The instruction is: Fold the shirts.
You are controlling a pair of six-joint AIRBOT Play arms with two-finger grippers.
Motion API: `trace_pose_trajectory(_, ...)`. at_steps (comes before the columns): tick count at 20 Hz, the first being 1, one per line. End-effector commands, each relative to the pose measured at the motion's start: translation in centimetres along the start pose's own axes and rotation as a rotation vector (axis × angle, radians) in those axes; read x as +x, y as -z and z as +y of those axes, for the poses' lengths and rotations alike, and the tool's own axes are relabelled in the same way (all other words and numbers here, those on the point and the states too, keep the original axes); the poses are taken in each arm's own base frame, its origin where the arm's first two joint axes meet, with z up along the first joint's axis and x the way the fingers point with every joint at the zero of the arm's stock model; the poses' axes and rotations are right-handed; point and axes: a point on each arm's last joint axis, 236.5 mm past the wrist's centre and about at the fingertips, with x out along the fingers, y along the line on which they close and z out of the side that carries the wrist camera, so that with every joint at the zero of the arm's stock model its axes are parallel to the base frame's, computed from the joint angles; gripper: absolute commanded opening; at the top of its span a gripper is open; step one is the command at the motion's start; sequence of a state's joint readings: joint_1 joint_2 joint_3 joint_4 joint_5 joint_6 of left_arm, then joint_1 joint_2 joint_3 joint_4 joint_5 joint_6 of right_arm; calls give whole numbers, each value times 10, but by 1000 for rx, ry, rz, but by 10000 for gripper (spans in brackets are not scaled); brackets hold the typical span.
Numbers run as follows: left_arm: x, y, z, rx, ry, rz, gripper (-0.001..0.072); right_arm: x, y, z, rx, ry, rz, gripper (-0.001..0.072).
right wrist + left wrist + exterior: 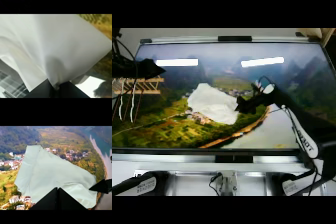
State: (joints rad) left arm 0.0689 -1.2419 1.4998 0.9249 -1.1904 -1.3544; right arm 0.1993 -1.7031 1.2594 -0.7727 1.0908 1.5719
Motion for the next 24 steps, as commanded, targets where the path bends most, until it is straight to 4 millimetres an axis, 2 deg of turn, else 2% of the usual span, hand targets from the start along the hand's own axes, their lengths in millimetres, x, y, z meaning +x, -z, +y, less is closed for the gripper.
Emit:
trace_pose_trajectory(1,0,0,0,1,0,0,26,-59,-16,34,-203,-30,-70,62)
trace_pose_trajectory(3,0,0,0,0,0,-1,26,-128,-31,45,-301,47,-170,62)
trace_pose_trajectory(4,0,0,0,0,0,-1,26,-163,-37,39,-334,118,-222,62)
trace_pose_trajectory(6,0,0,0,0,0,0,26,-237,-44,7,-302,290,-329,63)
trace_pose_trajectory(8,0,0,0,0,0,0,26,-298,-42,-18,-247,365,-427,62)
trace_pose_trajectory(10,0,0,0,0,0,0,26,-350,-39,-44,-167,392,-538,63)
trace_pose_trajectory(12,0,0,0,0,0,0,26,-390,-34,-75,-77,416,-618,62)
trace_pose_trajectory(14,0,0,0,-1,0,0,26,-421,-27,-109,11,440,-672,62)
trace_pose_trajectory(17,0,0,0,-1,0,0,26,-452,-12,-150,137,455,-722,63)
trace_pose_trajectory(19,1,0,0,-1,0,1,26,-460,8,-164,199,456,-700,63)
trace_pose_trajectory(21,1,0,0,0,0,1,26,-465,33,-170,252,462,-657,62)
trace_pose_trajectory(24,1,0,0,0,0,0,26,-458,86,-177,343,514,-515,63)
